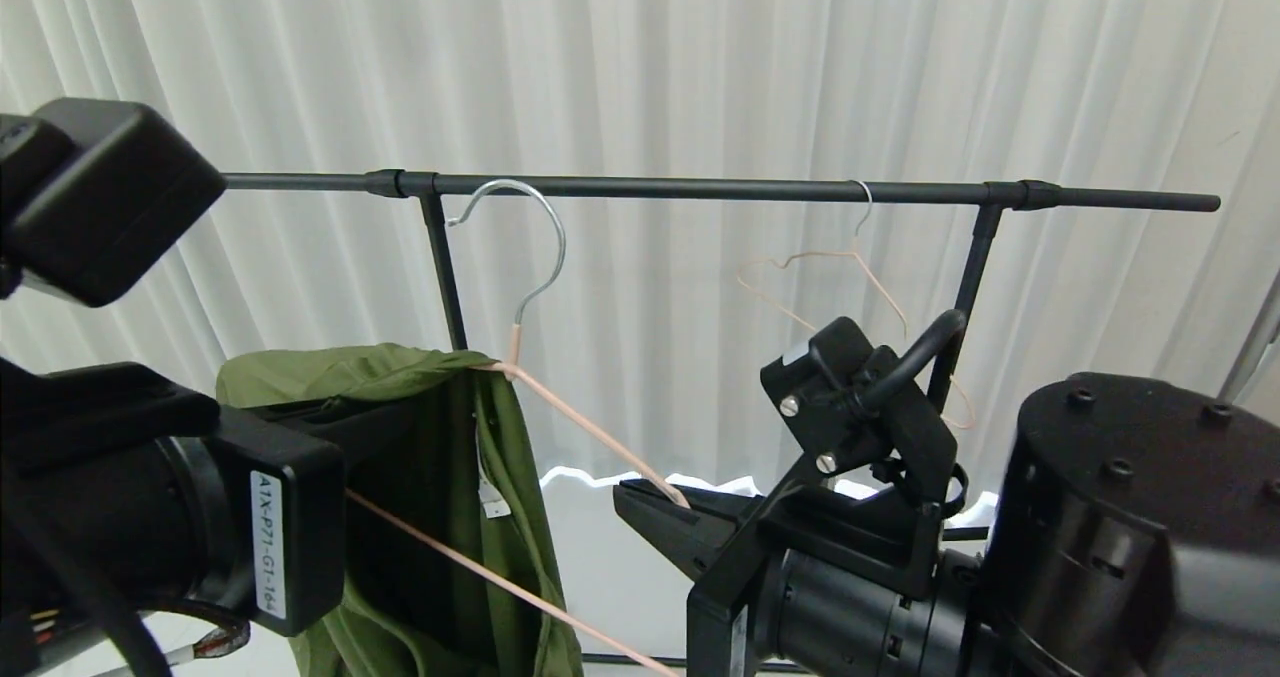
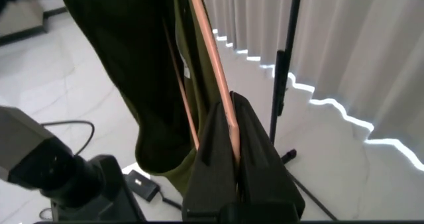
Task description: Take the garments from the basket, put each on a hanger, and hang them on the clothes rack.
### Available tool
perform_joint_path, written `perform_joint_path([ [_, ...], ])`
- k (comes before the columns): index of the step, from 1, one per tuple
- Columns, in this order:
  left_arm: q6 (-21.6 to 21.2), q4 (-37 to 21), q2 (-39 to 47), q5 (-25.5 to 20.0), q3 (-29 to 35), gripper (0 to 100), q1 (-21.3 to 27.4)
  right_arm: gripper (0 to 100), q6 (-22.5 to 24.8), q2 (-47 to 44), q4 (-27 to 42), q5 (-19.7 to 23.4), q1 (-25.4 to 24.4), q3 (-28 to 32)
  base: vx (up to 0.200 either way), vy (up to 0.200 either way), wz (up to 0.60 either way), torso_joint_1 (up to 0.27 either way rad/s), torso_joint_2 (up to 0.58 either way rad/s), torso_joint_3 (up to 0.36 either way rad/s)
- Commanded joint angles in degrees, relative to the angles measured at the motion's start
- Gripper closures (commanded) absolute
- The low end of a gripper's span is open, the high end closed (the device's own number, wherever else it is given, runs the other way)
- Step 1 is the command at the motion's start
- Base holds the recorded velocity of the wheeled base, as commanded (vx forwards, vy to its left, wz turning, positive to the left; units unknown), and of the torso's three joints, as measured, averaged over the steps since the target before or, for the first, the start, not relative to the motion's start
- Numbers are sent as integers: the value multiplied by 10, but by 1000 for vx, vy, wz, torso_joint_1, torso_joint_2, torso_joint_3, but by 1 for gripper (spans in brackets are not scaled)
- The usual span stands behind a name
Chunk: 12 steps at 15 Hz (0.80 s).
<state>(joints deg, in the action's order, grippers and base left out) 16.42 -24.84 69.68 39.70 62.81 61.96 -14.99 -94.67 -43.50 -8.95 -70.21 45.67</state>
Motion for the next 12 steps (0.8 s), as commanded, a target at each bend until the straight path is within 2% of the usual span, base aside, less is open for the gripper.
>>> perform_joint_path([
  [1,0,0,-4,0,-5,100,4,100,5,5,-15,-4,0,0,0,0,0,0,0,0],
  [3,-1,0,-12,0,-10,100,4,100,13,6,-28,-12,0,0,0,0,0,0,0,0],
  [4,-1,0,-15,0,-11,0,5,100,27,9,-32,-19,0,0,0,0,0,0,0,0],
  [9,-4,0,-72,0,-33,0,47,100,83,26,-54,-38,12,-1,0,0,0,0,0,0],
  [11,-37,0,-110,1,-56,0,52,100,110,38,-55,-36,31,-7,0,0,0,0,0,0],
  [12,-75,0,-136,0,-72,0,50,100,123,50,-55,-30,40,-22,0,0,0,0,0,0],
])
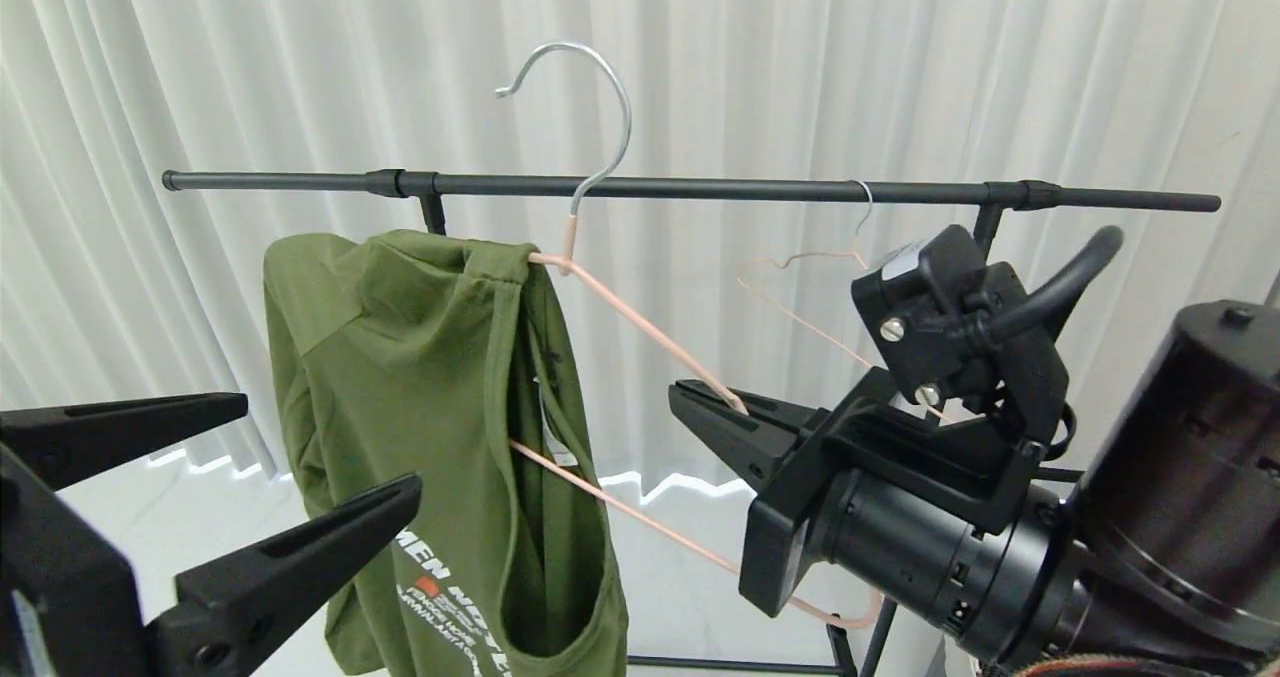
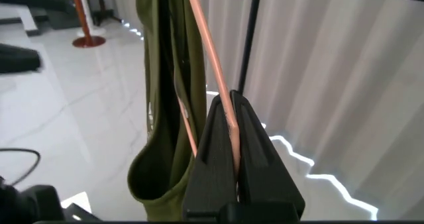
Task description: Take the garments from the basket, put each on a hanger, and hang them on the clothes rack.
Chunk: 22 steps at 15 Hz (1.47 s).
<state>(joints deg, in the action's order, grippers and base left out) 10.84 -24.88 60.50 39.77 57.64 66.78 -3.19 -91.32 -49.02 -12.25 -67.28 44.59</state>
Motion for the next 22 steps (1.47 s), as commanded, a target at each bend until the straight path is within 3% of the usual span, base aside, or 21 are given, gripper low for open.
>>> perform_joint_path([
  [1,-64,0,-72,-1,-31,0,-4,100,13,26,1,16,18,-31,0,0,0,0,0,0],
  [4,-152,1,-132,-12,-73,0,-32,100,41,68,1,74,22,-119,0,0,0,0,0,0],
  [8,-222,1,-169,-116,-128,0,-31,100,71,81,1,133,0,-169,0,0,0,0,0,0],
  [12,-227,5,-163,-251,-148,0,-31,100,89,79,1,147,-37,-182,0,0,0,0,0,0],
  [19,-226,7,-137,-392,-197,0,-28,100,101,76,1,144,-111,-189,0,0,0,0,0,0],
  [22,-222,27,-101,-392,-200,0,-29,100,100,72,1,144,-114,-188,0,0,0,0,0,0],
])
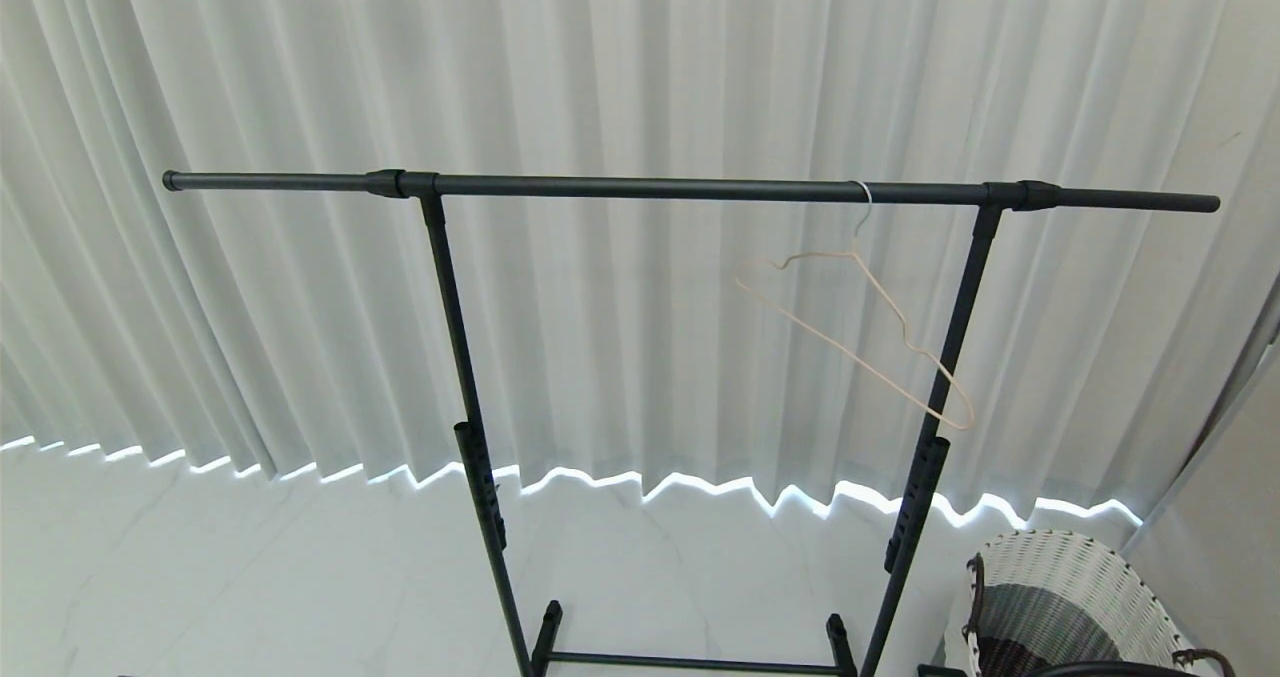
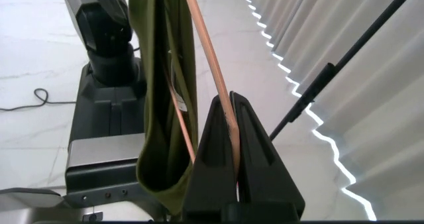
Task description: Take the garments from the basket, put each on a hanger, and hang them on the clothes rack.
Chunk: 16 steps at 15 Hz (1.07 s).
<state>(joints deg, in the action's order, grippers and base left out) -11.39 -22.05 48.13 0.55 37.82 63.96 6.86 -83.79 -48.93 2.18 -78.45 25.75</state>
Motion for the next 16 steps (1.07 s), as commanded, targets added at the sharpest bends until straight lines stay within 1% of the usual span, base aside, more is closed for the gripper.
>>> perform_joint_path([
  [1,0,26,41,0,-9,0,-1,100,0,-2,0,0,-2,2,0,0,0,0,0,0],
  [3,-4,34,43,0,-19,0,-1,100,-1,-1,0,-1,-2,2,0,0,0,0,0,0],
  [4,-5,34,42,-1,-23,100,-1,100,-1,0,0,-1,-2,2,0,0,0,0,0,0],
  [13,-3,36,38,2,-34,100,-2,100,-2,3,-1,-2,-2,10,0,0,0,0,0,0],
  [14,-3,37,38,5,-36,100,-2,0,-1,4,-1,-2,-2,10,0,0,0,0,0,0],
  [16,-2,38,38,29,-40,100,-5,0,1,4,-1,-2,-2,10,0,0,0,0,0,0],
])
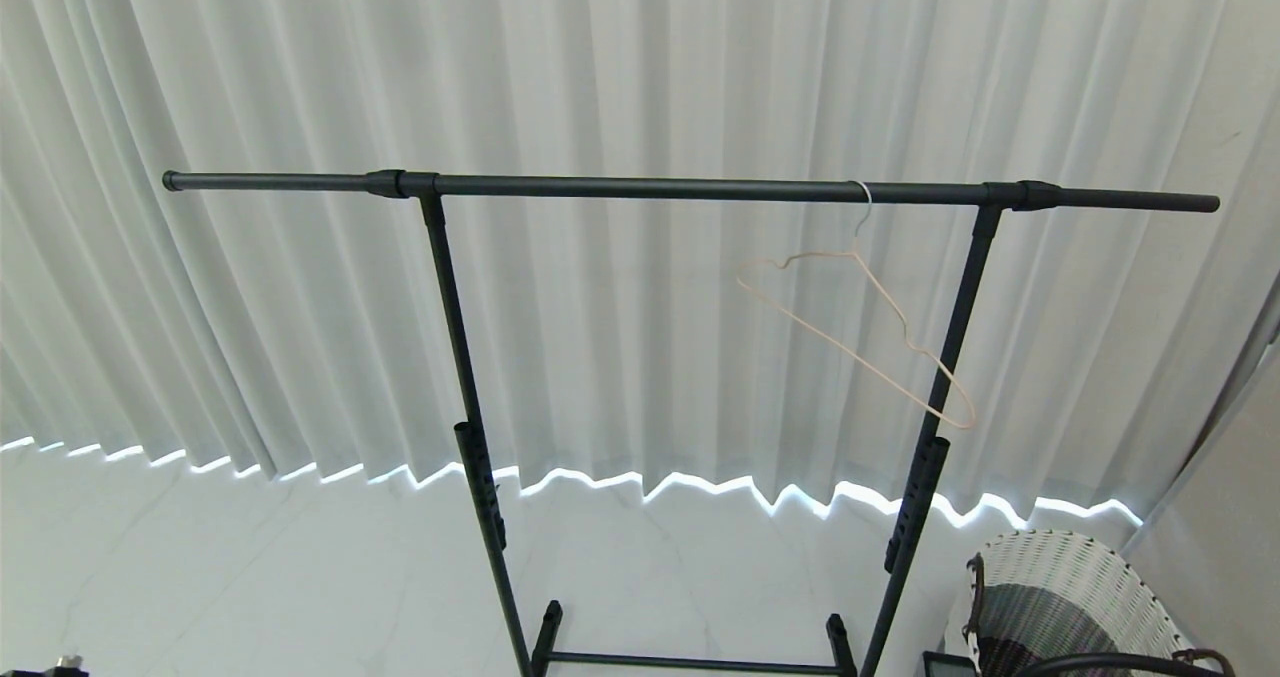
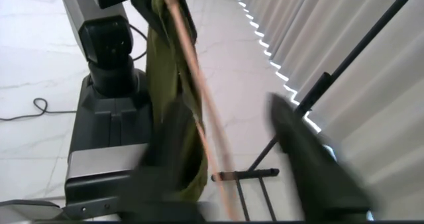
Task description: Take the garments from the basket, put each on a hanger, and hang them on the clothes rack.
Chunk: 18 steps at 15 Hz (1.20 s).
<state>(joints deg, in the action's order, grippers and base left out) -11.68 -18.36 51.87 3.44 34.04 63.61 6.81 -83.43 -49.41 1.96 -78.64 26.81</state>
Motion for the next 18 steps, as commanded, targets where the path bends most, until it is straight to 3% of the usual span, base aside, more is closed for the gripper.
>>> perform_joint_path([
  [1,1,5,1,10,-6,100,-3,0,1,0,4,0,0,-1,0,0,0,0,0,0],
  [5,-1,107,2,119,-69,100,-8,0,1,5,4,-11,0,1,0,0,0,0,0,0],
  [7,3,122,12,184,-82,100,-19,0,0,5,6,-10,0,9,0,0,0,0,0,0],
  [11,3,125,23,199,-64,100,-110,0,-28,-8,16,-10,-2,27,0,0,0,0,0,0],
  [13,31,125,41,197,-30,100,-129,0,-115,-10,70,-13,-16,39,0,0,0,0,0,0],
  [15,91,125,65,196,9,100,-128,0,-215,-36,135,-33,-13,76,0,0,0,0,0,0],
  [18,107,125,87,196,49,100,-127,0,-327,-113,228,-96,2,179,0,0,0,0,0,0],
])
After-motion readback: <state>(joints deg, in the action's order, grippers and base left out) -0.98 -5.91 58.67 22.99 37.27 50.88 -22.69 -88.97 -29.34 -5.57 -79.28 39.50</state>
